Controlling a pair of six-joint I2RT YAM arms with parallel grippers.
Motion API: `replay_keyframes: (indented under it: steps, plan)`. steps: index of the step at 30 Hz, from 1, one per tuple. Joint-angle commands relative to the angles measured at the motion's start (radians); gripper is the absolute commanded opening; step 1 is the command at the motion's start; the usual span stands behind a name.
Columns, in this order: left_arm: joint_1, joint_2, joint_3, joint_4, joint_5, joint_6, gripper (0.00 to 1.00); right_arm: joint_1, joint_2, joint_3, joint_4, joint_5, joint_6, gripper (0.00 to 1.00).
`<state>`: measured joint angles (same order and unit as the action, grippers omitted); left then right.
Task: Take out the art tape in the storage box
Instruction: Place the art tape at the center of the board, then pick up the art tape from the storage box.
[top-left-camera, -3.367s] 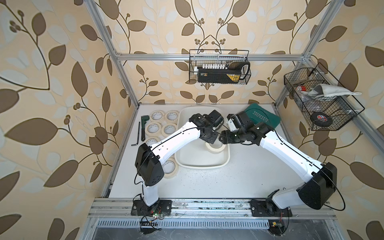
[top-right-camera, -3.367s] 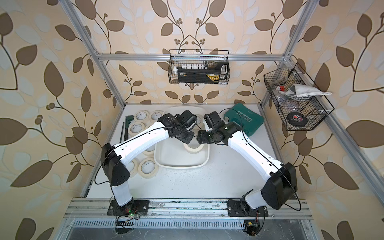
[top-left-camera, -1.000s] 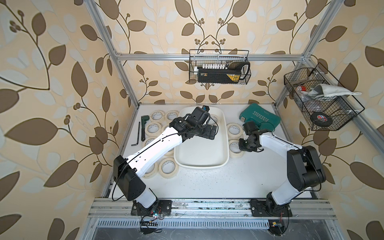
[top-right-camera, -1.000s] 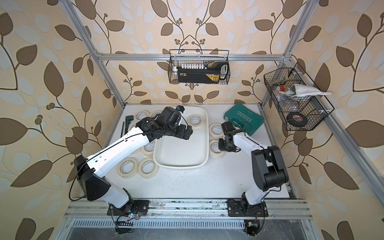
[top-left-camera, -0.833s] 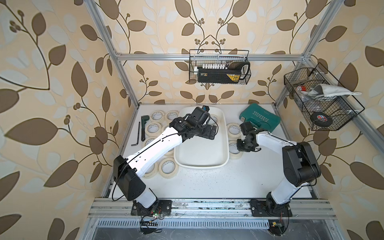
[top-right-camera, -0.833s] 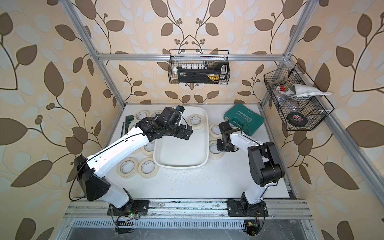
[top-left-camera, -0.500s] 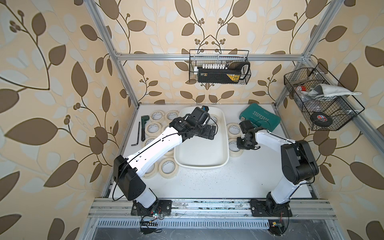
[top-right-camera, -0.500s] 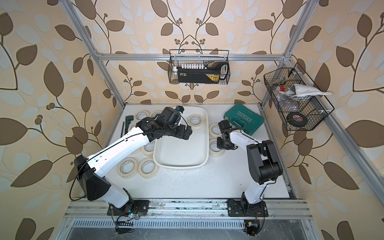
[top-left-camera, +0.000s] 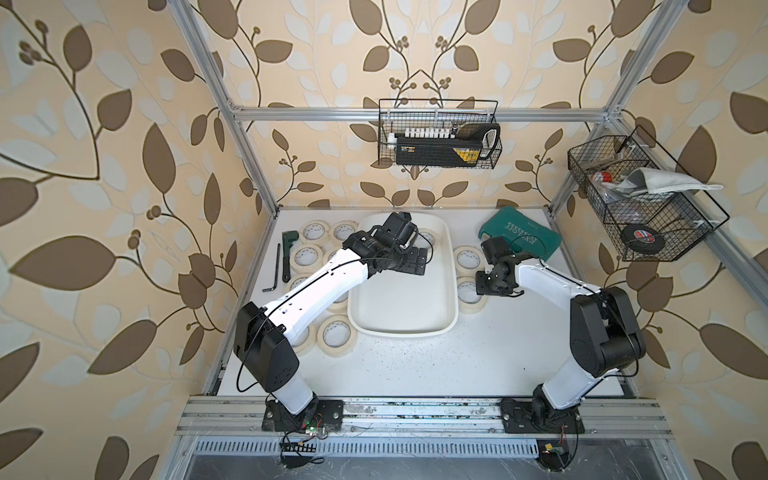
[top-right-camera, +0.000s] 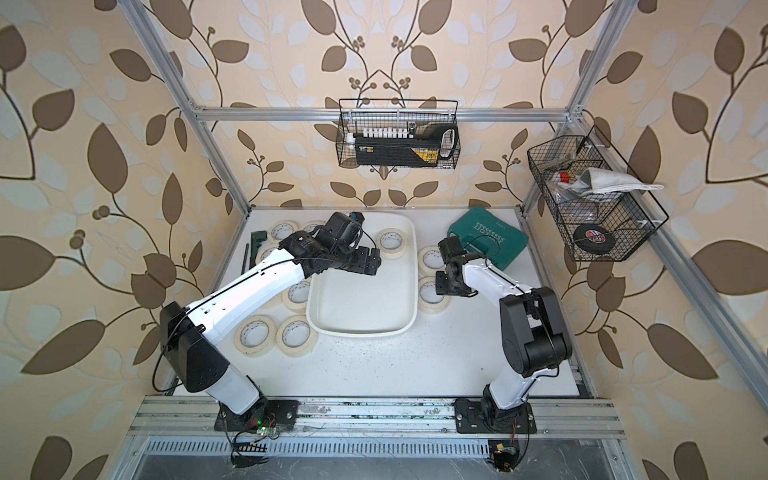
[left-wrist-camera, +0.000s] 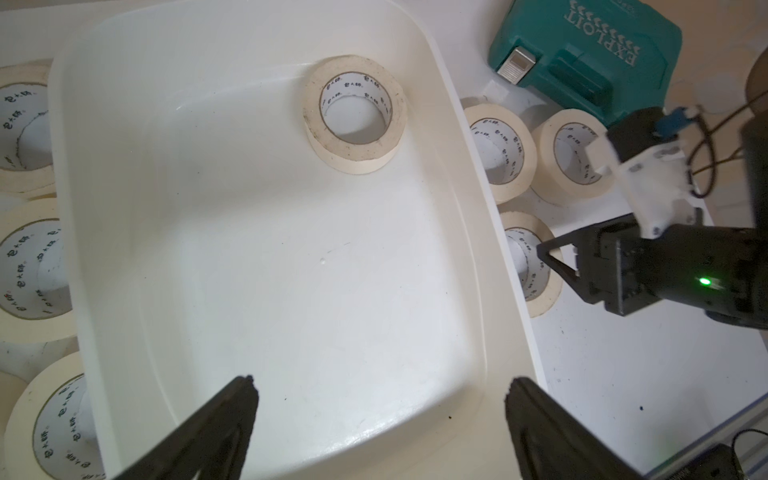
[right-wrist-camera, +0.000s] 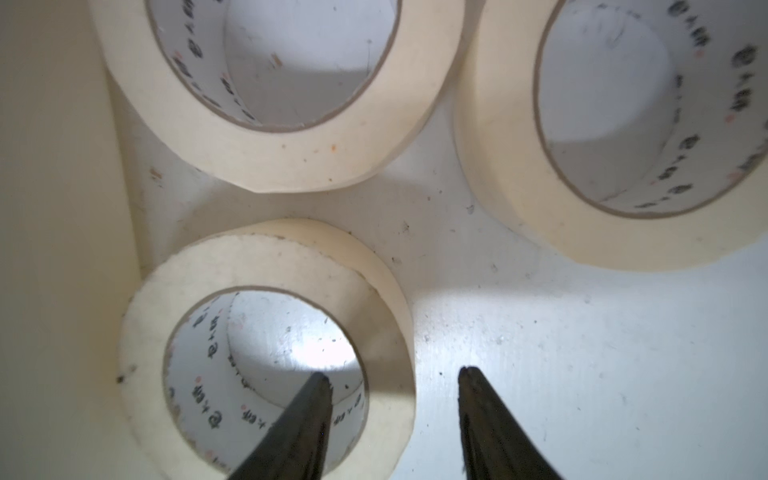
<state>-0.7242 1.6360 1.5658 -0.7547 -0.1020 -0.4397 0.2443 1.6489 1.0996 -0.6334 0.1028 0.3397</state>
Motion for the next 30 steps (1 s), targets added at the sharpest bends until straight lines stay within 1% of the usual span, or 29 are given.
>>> replay_keyframes:
  steps: [1,8,14,15,20,24,28,30]
  plan:
    - [0.02,0.04,0.064,-0.002,-0.016,-0.041,0.97,0.006,-0.076,0.031,-0.055,-0.005,0.008,0.53]
    - [0.068,0.241,0.26,-0.086,-0.06,-0.095,0.96,0.031,-0.187,0.034,-0.103,-0.064,0.023,0.56]
    - [0.09,0.469,0.476,-0.161,-0.094,-0.102,0.95,0.041,-0.238,0.029,-0.122,-0.095,0.035,0.57]
    - [0.094,0.51,0.541,-0.177,-0.102,-0.101,0.94,0.043,-0.241,0.03,-0.123,-0.099,0.035,0.57]
    - [0.115,0.668,0.705,-0.213,-0.066,-0.114,0.94,0.048,-0.25,0.035,-0.137,-0.103,0.037,0.57]
    - [0.133,0.751,0.767,-0.189,-0.074,-0.121,0.93,0.051,-0.256,0.033,-0.137,-0.108,0.041,0.57]
    - [0.152,0.804,0.789,-0.11,-0.032,-0.112,0.91,0.054,-0.256,0.031,-0.134,-0.114,0.043,0.57]
    - [0.158,0.849,0.836,-0.102,-0.024,-0.102,0.9,0.056,-0.255,0.032,-0.134,-0.115,0.046,0.57]
